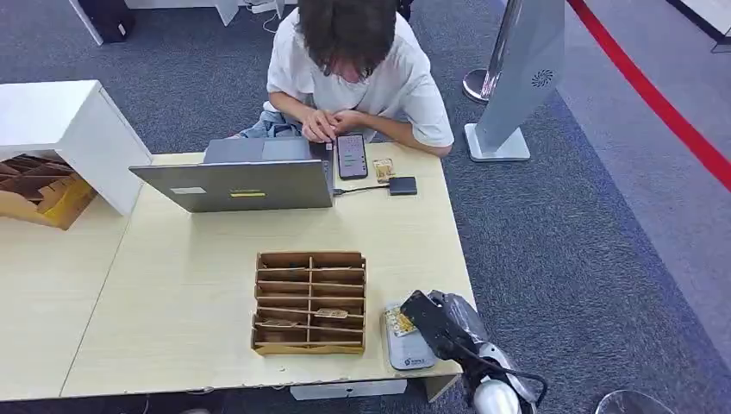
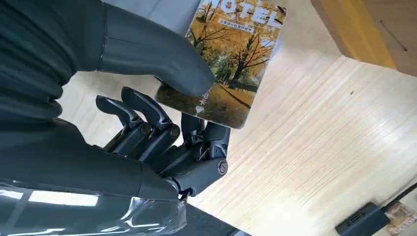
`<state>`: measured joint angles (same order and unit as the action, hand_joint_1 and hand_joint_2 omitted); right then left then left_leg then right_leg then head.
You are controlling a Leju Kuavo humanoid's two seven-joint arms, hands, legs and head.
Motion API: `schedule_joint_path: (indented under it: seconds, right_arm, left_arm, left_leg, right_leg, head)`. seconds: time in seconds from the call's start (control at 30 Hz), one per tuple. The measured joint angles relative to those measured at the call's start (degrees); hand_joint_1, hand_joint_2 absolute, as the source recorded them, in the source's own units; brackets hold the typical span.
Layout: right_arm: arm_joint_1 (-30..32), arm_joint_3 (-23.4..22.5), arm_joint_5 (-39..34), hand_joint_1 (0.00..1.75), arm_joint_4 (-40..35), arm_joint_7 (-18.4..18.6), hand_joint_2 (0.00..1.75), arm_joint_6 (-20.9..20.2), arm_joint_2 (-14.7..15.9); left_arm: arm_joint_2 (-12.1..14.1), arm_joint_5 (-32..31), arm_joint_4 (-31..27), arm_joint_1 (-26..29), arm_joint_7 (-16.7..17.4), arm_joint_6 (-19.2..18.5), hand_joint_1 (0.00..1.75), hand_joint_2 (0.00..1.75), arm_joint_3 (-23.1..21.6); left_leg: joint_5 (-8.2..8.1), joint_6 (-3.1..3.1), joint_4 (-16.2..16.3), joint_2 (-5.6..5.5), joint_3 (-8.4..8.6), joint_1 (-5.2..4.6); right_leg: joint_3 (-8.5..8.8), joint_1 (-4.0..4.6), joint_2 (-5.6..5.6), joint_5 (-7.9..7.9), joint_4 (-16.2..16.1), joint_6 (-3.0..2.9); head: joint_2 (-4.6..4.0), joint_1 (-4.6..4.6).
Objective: Pass the card to the sensor for recognition and then transmit it.
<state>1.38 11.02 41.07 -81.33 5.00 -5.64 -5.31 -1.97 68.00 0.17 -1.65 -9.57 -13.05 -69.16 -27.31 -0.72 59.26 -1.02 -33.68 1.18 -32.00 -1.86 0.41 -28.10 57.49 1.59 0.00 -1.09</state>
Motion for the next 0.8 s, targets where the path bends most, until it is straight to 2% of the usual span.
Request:
schedule_joint_path:
  seconds: [0.8]
  right_arm:
    - [-1.31, -2.49, 4.85, 1.75, 3.72, 1.25, 1.75, -0.07, -1.75]
  left_arm:
    - [-0.17, 0.96, 0.0, -0.03, 0.57, 0.29, 0.0, 0.0, 0.0]
  left_leg:
    - [0.0, 0.0, 0.0, 0.0, 0.02, 0.0]
  right_leg:
    - [0.01, 0.0, 0.0, 0.0, 0.0, 0.0]
  head:
    - [0.0, 0.0]
